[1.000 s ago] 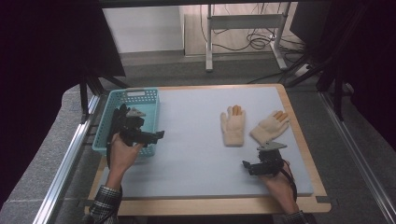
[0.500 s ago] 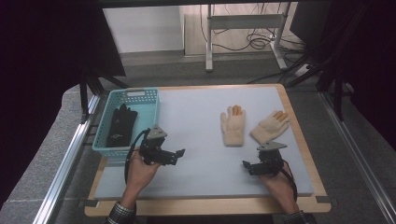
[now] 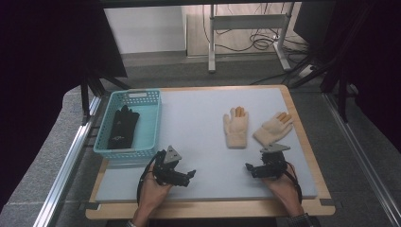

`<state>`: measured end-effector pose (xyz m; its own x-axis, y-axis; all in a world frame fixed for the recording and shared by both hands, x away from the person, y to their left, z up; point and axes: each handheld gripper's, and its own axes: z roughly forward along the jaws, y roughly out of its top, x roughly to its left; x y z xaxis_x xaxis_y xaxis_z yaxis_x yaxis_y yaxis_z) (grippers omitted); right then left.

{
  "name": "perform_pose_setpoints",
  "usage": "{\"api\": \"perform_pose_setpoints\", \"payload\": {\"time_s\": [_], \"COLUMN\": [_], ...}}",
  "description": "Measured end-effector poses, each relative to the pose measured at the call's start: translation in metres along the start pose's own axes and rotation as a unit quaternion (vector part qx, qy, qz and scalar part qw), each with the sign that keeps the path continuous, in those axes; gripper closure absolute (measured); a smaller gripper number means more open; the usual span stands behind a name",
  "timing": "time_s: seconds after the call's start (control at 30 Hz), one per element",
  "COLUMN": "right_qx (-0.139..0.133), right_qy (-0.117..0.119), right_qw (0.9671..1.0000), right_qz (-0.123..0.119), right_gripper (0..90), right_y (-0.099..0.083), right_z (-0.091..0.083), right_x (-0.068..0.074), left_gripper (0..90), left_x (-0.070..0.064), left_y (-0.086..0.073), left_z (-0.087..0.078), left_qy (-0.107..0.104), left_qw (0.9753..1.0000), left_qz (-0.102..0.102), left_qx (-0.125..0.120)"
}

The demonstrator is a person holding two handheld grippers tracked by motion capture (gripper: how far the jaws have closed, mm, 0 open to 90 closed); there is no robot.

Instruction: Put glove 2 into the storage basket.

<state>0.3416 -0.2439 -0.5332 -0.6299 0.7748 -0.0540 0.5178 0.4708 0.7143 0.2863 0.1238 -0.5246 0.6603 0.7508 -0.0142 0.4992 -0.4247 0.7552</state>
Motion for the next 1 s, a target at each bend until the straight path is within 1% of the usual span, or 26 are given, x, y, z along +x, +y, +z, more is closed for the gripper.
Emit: {"api": "perform_pose_setpoints", "payload": {"time_s": [0.07, 0.17, 0.2, 0.27, 0.33, 0.37, 0.4, 0.43, 0.47, 0.5, 0.63, 0.7, 0.73, 0.8, 0.9, 1.0], "right_qx": [0.000, 0.000, 0.000, 0.000, 0.000, -0.001, -0.002, -0.003, -0.005, -0.006, -0.011, -0.010, -0.008, -0.016, -0.018, -0.026], "right_qy": [0.000, 0.000, 0.000, 0.001, 0.001, 0.001, 0.002, 0.003, 0.005, 0.005, 0.008, 0.010, 0.015, 0.028, 0.025, 0.029], "right_qw": [1.0000, 1.0000, 1.0000, 1.0000, 1.0000, 1.0000, 1.0000, 1.0000, 1.0000, 0.9999, 0.9999, 0.9999, 0.9999, 0.9995, 0.9995, 0.9992], "right_qz": [0.000, 0.000, 0.001, 0.001, 0.001, -0.001, 0.000, -0.002, -0.005, -0.007, 0.000, -0.002, -0.001, 0.003, -0.008, -0.012], "right_gripper": [7.9, 8.0, 8.1, 8.4, 8.7, 9.4, 10.4, 11.9, 13.8, 15.3, 23.2, 27.3, 30.9, 34.2, 36.9, 41.7], "right_y": [0.000, 0.000, 0.000, 0.000, 0.000, 0.000, 0.000, 0.000, 0.000, -0.001, 0.000, 0.002, 0.004, 0.010, 0.022, 0.040], "right_z": [0.000, 0.000, 0.000, 0.000, 0.000, 0.000, -0.001, -0.001, -0.002, -0.002, -0.004, -0.004, -0.004, -0.005, -0.007, -0.006], "right_x": [0.000, 0.000, 0.000, 0.000, 0.000, 0.000, 0.000, 0.000, 0.001, 0.001, 0.003, 0.003, 0.003, 0.002, -0.001, -0.008], "left_gripper": [1.5, 1.5, 1.5, 1.6, 2.1, 2.0, 2.0, 2.1, 1.8, 2.6, 2.5, 2.5, 2.6, 2.5, 2.6, 2.6], "left_x": [-0.001, -0.001, -0.001, 0.000, 0.000, 0.001, 0.002, 0.005, 0.007, 0.006, 0.006, 0.006, 0.006, 0.006, 0.006, 0.006], "left_y": [-0.006, -0.015, -0.016, -0.020, -0.020, -0.020, -0.020, -0.019, -0.019, -0.020, -0.020, -0.020, -0.020, -0.020, -0.020, -0.020], "left_z": [0.004, 0.009, 0.010, 0.013, 0.013, 0.014, 0.014, 0.015, 0.015, 0.015, 0.015, 0.015, 0.015, 0.015, 0.015, 0.015], "left_qy": [0.006, 0.020, 0.020, 0.020, 0.024, 0.021, 0.016, 0.005, 0.002, 0.004, 0.005, 0.005, 0.006, 0.006, 0.006, 0.007], "left_qw": [1.0000, 0.9996, 0.9995, 0.9993, 0.9992, 0.9992, 0.9992, 0.9989, 0.9989, 0.9989, 0.9989, 0.9989, 0.9989, 0.9989, 0.9989, 0.9989], "left_qz": [0.001, 0.008, 0.008, 0.000, -0.001, -0.002, -0.008, -0.020, -0.024, -0.025, -0.024, -0.024, -0.022, -0.022, -0.022, -0.021], "left_qx": [0.007, 0.020, 0.022, 0.030, 0.031, 0.034, 0.036, 0.041, 0.041, 0.040, 0.039, 0.039, 0.041, 0.041, 0.041, 0.040]}}
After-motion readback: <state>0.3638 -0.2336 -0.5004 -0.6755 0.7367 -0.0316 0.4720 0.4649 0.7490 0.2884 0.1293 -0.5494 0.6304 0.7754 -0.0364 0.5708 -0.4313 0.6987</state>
